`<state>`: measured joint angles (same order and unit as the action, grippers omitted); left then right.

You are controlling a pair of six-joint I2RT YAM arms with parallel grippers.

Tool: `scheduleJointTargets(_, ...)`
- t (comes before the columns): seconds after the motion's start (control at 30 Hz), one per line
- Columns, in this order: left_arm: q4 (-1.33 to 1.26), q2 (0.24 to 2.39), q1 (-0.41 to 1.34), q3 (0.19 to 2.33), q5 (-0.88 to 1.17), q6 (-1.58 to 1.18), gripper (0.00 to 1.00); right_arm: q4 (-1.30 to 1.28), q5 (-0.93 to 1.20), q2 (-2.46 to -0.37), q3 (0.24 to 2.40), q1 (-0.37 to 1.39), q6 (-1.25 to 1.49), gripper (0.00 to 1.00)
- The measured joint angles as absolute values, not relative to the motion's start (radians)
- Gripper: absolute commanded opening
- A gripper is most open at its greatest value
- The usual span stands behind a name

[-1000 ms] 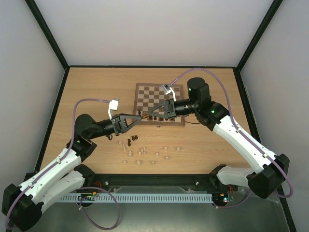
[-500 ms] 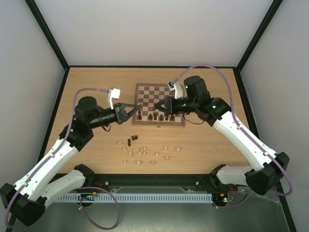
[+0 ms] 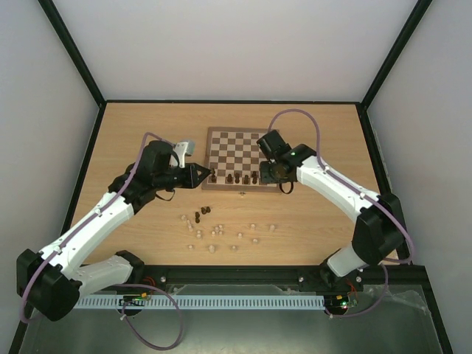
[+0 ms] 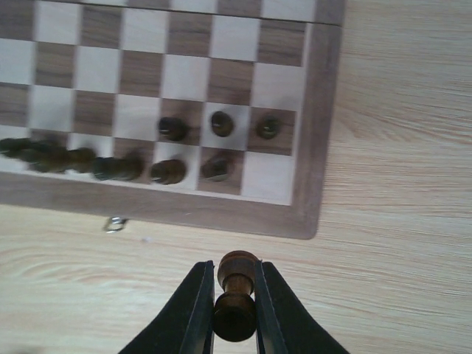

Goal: Set up the chess pieces on the board
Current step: Pick up the chess piece at the center of the board, then place the chess piece on the chessboard.

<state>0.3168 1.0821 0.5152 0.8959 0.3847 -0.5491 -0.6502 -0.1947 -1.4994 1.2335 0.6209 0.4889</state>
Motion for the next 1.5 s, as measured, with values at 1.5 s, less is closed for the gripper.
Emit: scheduleJointTargets(1.5, 0.328, 1.113, 0.509, 0.896, 0.366, -0.507, 0.03, -0.495, -0.180, -1.753, 1.196, 0.503, 0.445, 0.15)
